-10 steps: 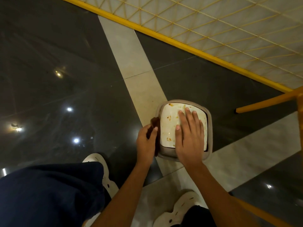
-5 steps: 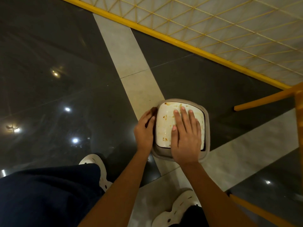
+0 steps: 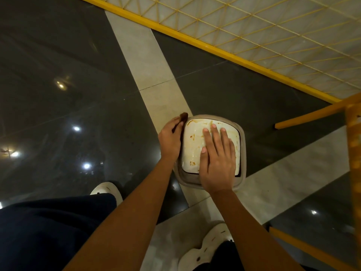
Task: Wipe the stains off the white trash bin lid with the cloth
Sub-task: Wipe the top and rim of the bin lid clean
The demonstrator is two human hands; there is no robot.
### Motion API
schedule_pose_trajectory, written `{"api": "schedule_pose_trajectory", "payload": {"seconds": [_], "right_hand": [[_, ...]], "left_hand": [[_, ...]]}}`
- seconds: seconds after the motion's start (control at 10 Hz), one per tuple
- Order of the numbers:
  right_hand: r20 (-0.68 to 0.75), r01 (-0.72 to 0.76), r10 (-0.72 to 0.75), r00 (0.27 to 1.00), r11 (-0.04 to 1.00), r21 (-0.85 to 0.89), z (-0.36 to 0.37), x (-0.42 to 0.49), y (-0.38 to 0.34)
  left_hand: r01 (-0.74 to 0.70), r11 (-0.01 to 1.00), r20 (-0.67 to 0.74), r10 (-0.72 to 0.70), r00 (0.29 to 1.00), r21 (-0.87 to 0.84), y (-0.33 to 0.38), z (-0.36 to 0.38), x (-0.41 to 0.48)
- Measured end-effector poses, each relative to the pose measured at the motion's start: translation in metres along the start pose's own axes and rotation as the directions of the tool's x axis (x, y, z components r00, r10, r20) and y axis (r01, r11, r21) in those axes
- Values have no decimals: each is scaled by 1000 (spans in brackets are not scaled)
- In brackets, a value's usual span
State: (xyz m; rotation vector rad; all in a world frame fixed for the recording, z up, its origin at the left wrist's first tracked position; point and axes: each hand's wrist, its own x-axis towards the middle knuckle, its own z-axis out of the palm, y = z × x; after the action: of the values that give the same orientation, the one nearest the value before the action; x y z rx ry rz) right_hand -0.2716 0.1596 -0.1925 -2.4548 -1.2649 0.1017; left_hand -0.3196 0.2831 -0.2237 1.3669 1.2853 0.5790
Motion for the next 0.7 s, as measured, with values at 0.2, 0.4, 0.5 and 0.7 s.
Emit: {"api": "schedule_pose_trajectory", "payload": {"seconds": [0.2,0.4,0.5,0.7], "right_hand": [[-17,5,-5,1000,1000,0,0,-1,-1],[-20,-4,4,1000,1000,12,1,0,-1],[-25,-3,4,1000,1000,15,1,-1,0],[-24,1,-1,1000,1000,9,1,-1,0]], "left_hand": [[-36,999,-71,37,997,15,-21,-6,-33],[-57,996,42,54,998,62,1,1,7],[-51,995,34,49,998,80,-1,-2,-9],[50,995,-34,-53,998,-87,-37,-19,-86]]}}
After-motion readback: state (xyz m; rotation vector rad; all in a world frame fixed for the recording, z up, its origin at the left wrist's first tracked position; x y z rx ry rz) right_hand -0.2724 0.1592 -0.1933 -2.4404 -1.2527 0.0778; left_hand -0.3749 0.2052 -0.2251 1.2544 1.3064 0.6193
